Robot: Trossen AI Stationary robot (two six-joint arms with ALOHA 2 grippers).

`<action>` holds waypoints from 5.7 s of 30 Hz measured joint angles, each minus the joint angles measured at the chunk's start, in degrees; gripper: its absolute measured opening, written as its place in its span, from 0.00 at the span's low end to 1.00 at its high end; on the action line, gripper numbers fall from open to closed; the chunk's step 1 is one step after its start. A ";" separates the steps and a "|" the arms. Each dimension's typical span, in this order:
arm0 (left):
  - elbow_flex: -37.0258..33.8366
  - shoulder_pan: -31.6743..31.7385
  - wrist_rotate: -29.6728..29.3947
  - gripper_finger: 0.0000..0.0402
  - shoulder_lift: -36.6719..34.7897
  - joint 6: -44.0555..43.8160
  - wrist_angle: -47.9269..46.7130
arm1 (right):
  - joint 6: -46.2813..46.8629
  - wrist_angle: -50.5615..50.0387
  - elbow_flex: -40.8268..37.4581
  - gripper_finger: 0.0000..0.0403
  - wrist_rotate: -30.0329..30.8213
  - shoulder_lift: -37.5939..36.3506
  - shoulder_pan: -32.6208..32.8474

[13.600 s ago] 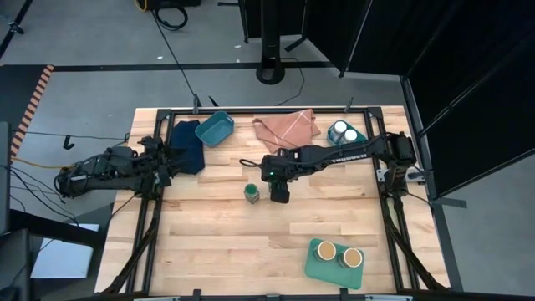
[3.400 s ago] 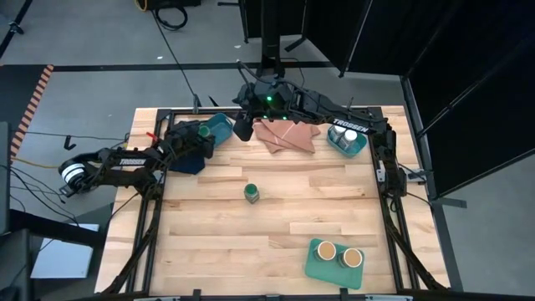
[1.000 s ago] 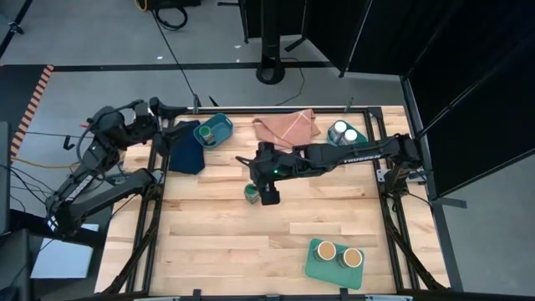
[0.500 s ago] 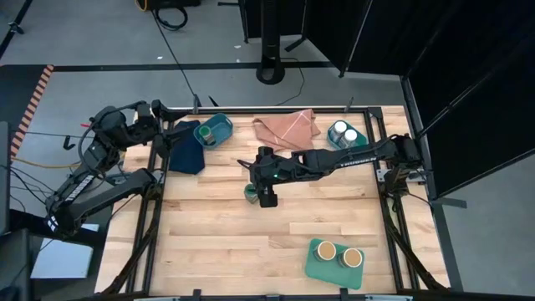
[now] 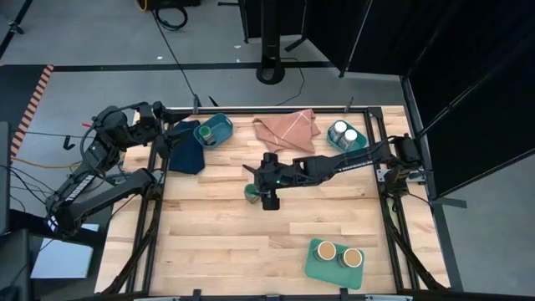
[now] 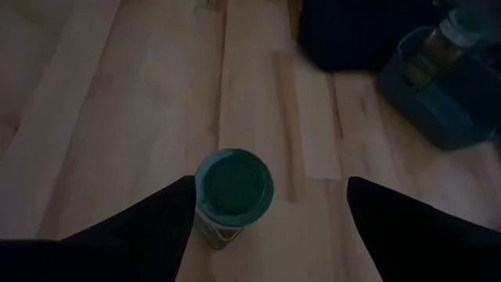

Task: Sort spices by type
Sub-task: Put the green seasoning bottle into the blue bin

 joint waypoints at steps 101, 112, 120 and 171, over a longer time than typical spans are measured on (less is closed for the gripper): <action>-0.06 0.00 -0.09 0.83 0.11 -5.95 -3.45 | -4.19 42.77 -15.21 0.69 -9.61 13.25 -6.82; -0.07 0.00 -0.09 0.83 0.11 -5.97 -3.45 | -2.79 42.91 -15.21 0.50 -10.34 13.20 -6.71; -0.07 0.00 -0.09 0.83 0.11 -5.97 -3.45 | -1.17 42.73 -15.21 0.56 -9.18 13.20 -6.58; -0.07 0.01 1.77 0.83 4.62 -3.83 -6.45 | 7.96 46.90 -10.40 0.50 -7.19 20.23 -7.21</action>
